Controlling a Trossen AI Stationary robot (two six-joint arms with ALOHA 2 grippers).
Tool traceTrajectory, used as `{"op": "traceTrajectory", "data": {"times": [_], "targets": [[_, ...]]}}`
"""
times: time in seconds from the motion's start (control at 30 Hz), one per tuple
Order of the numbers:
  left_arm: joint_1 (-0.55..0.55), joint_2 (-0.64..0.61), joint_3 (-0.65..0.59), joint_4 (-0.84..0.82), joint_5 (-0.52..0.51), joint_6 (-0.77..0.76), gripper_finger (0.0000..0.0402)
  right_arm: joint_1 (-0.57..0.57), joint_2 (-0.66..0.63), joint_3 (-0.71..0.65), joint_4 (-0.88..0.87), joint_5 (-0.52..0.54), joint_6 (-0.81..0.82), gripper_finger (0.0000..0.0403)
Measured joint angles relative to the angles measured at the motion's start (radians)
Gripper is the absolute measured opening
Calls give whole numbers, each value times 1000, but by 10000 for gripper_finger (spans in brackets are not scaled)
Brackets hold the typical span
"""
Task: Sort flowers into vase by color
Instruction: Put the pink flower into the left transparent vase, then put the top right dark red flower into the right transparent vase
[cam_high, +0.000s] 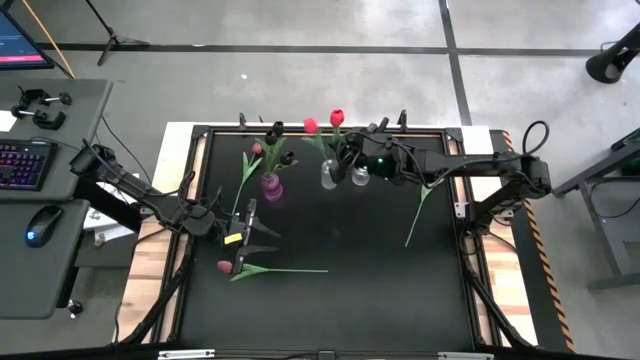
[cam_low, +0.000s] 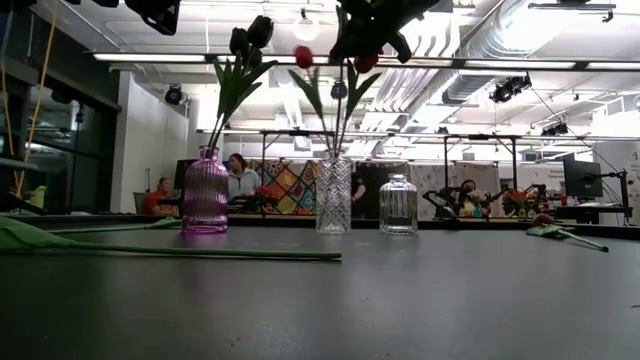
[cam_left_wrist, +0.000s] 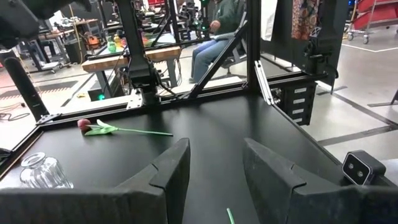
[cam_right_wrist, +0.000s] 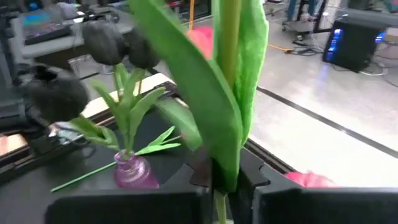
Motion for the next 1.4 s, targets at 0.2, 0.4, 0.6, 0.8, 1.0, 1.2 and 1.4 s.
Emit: {"op": "traceTrajectory", "data": {"times": [0.2,0.4,0.6,0.8,1.0,1.2,1.4], "targets": [[0,0,0,0,0,16,133,0,0,0,-2,22,6,104],[0,0,0,0,0,18,133,15,0,0,-2,17,-21,208],[0,0,0,0,0,18,133,41,0,0,10,11,-56,259],[0,0,0,0,0,19,133,79,-10,-1,26,12,-147,265],[0,0,0,-1,0,16,133,128,-85,-1,-46,63,-176,265],[0,0,0,0,0,16,133,199,-172,-1,-206,178,-155,265],[0,0,0,1,0,16,133,258,-246,0,-409,243,-36,265]]}}
